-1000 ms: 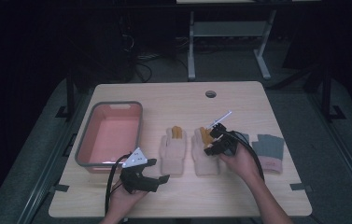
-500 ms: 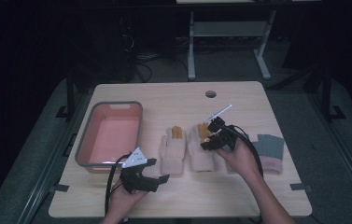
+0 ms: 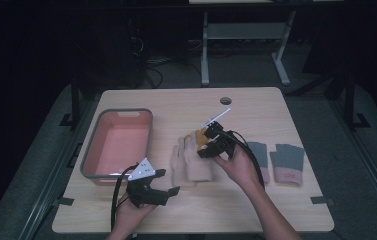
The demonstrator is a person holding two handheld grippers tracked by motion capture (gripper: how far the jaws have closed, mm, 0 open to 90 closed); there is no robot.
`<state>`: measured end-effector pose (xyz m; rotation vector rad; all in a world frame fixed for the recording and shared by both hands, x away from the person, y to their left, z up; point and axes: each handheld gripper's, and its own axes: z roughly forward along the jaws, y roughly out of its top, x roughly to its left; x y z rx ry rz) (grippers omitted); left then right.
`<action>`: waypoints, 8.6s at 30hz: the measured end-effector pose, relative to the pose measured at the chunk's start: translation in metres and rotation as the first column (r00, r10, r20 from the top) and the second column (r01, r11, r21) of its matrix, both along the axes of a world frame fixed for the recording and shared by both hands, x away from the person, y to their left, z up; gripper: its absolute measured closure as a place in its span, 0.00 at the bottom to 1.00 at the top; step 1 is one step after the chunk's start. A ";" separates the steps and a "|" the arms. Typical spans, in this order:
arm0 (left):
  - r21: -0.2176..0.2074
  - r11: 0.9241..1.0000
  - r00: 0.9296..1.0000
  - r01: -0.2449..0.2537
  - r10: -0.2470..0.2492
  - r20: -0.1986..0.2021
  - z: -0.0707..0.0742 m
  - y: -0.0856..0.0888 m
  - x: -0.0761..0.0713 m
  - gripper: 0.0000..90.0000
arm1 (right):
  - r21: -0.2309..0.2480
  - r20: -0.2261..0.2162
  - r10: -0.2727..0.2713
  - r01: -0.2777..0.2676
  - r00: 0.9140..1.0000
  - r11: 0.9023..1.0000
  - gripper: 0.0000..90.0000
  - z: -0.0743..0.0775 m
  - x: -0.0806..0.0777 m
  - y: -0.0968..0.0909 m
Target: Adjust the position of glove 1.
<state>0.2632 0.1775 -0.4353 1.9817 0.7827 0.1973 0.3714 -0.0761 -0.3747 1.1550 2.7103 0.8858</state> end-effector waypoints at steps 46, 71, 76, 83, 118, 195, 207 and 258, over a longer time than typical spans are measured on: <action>0.035 0.999 0.998 -0.014 0.016 -0.057 0.004 -0.012 0.007 0.25 | 0.015 -0.054 -0.023 0.023 0.998 1.000 0.54 -0.042 0.005 0.041; 0.105 0.981 0.963 -0.161 0.179 -0.201 -0.006 -0.035 0.034 0.28 | 0.252 -0.208 -0.133 0.184 0.969 0.950 0.43 -0.049 0.023 0.000; 0.119 0.980 0.951 -0.157 0.183 -0.249 -0.013 -0.037 0.039 0.33 | 0.264 -0.247 -0.153 0.218 0.957 0.939 0.44 -0.058 0.030 -0.001; 0.130 0.983 0.947 -0.129 0.162 -0.279 -0.018 -0.038 0.043 0.38 | 0.264 -0.253 -0.147 0.214 0.956 0.940 0.45 -0.057 0.029 -0.005; 0.058 0.986 0.926 -0.159 0.169 -0.339 -0.023 -0.049 0.065 0.44 | 0.241 -0.224 -0.135 0.190 0.965 0.952 0.57 -0.063 0.034 -0.003; 0.000 0.997 0.853 -0.072 0.062 -0.518 -0.029 -0.070 0.075 0.55 | 0.308 -0.448 -0.124 0.283 0.885 0.908 0.59 -0.092 0.009 -0.047; -0.060 0.995 0.844 -0.078 0.034 -0.535 -0.030 -0.070 0.081 0.74 | 0.323 -0.402 -0.136 0.279 0.905 0.904 0.70 -0.089 0.005 -0.048; -0.106 0.990 0.807 -0.095 0.014 -0.590 -0.034 -0.061 0.091 0.76 | 0.369 -0.427 -0.107 0.281 0.898 0.886 0.84 -0.091 -0.005 -0.055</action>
